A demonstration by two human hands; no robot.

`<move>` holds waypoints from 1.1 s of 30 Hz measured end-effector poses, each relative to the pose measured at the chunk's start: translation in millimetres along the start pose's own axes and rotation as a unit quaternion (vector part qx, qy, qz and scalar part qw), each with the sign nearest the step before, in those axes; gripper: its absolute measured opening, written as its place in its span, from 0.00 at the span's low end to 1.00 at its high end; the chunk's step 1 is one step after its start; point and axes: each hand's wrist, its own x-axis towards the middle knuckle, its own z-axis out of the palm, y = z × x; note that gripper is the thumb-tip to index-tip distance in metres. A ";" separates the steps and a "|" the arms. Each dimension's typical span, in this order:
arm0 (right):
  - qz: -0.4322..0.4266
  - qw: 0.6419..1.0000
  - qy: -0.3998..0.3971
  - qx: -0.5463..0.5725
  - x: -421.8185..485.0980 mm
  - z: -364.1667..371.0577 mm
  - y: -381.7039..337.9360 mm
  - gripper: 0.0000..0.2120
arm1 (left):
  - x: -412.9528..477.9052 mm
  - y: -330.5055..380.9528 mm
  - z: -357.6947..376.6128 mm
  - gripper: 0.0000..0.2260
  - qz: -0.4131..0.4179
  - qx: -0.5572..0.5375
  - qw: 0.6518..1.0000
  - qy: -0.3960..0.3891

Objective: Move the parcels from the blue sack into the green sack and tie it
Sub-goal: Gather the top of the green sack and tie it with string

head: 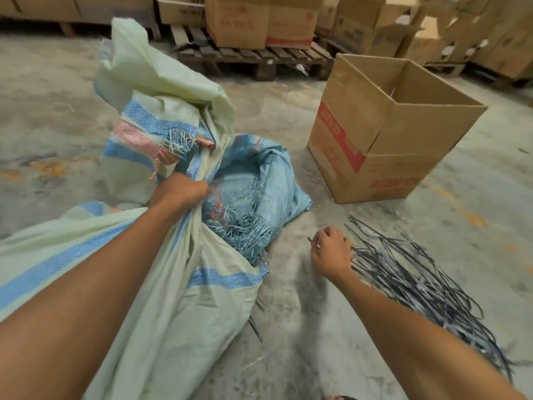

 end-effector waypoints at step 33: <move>-0.392 0.820 -0.222 0.354 15.4 -297.9 -387.1 0.06 | -99.4 -77.8 -218.4 0.13 -0.004 -0.494 0.869 -0.005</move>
